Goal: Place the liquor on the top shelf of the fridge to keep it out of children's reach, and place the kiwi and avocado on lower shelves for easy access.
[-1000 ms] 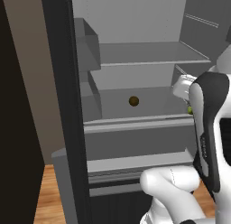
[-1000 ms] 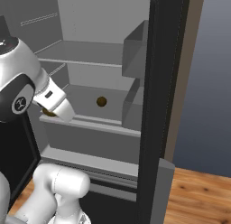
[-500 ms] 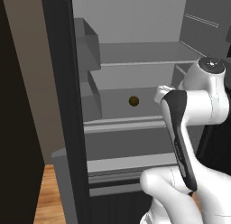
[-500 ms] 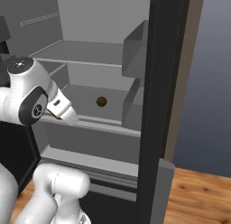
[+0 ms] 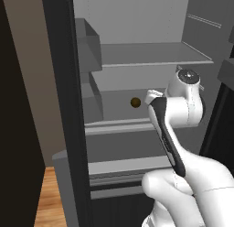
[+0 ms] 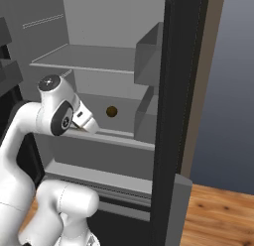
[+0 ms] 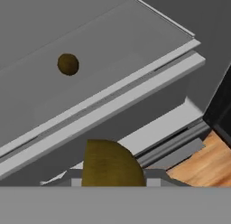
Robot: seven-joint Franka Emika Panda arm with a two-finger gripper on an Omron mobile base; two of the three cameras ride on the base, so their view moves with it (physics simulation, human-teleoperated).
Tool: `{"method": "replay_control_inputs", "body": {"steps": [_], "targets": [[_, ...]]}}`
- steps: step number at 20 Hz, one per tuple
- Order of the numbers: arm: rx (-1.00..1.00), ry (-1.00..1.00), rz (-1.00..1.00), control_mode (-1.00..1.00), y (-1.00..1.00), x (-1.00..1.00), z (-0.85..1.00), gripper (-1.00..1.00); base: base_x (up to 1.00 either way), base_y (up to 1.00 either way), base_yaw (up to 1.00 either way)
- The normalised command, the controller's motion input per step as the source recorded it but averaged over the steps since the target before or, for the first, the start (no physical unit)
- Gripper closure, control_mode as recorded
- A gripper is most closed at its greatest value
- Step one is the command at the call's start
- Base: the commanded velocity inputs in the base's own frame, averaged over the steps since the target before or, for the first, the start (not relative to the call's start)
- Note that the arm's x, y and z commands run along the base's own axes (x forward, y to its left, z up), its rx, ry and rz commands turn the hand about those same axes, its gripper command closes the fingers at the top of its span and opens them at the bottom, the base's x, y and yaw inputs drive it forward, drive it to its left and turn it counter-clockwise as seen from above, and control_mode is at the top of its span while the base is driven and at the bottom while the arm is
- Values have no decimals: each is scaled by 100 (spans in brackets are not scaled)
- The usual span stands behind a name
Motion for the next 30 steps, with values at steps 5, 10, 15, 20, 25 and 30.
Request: {"method": "replay_control_inputs", "body": {"steps": [5, 10, 15, 20, 25, 30], "targets": [[0, 0, 0, -100, 0, 83, -32, 100, 0, 0, 0], [0, 0, 0, -100, -2, 79, -35, 100, 0, 0, 0], [0, 0, 0, -100, -9, 70, -40, 100, 0, 0, 0], [0, 4, 0, -100, -15, 66, -43, 100, 0, 0, 0], [0, 5, 0, -100, -16, 66, -37, 100, 0, 0, 0], [0, 4, 0, -100, -18, 70, -29, 100, 0, 0, 0]]}}
